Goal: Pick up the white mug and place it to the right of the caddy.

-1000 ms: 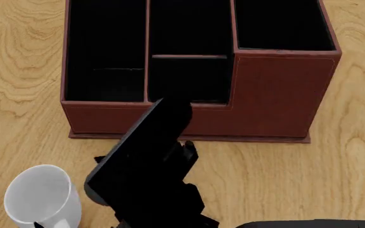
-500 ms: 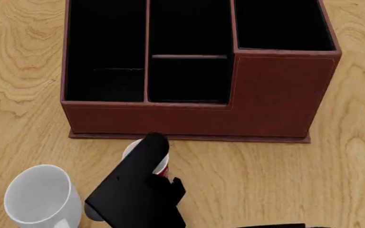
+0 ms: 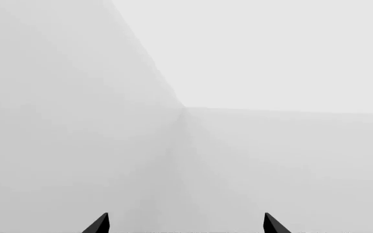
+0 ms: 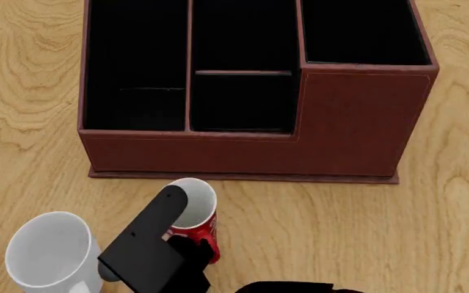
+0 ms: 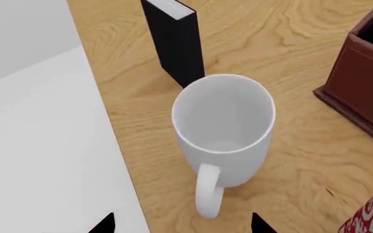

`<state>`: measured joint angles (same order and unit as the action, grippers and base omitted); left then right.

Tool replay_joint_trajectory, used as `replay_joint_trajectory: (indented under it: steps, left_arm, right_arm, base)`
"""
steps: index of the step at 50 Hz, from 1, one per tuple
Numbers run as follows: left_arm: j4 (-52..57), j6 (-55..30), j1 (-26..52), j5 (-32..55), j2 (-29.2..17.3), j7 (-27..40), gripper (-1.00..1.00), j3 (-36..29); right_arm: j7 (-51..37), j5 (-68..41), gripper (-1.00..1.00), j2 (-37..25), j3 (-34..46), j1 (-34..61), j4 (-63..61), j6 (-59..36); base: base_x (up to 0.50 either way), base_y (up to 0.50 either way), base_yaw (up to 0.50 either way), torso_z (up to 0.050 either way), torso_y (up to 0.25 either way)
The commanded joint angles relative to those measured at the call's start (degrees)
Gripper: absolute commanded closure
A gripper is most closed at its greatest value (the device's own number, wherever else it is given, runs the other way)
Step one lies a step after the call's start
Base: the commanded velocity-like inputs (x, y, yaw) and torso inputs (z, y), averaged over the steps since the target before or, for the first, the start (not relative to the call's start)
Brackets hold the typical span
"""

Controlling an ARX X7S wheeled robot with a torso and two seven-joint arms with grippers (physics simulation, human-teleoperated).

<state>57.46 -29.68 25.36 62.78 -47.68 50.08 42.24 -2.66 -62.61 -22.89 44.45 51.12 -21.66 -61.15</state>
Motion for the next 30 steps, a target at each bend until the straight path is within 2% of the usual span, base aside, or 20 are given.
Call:
replay_joint_trajectory:
  steps: [1, 30]
  left_arm:
    - [0.2, 0.8, -1.52, 0.12, 0.84, -0.5, -1.0, 0.66]
    - [0.49, 2.39, -5.48, 1.98, 1.12, -0.86, -1.0, 4.12]
  right_arm:
    - [4.07, 5.8, -1.0, 2.42, 3.59, 0.26, 5.47, 3.49]
    - [10.95, 16.07, -1.0, 9.13, 11.01, 1.52, 21.67, 11.93]
  base:
    - [0.0, 0.0, 0.0, 0.0, 0.0]
    - [0.0, 0.0, 0.0, 0.0, 0.0]
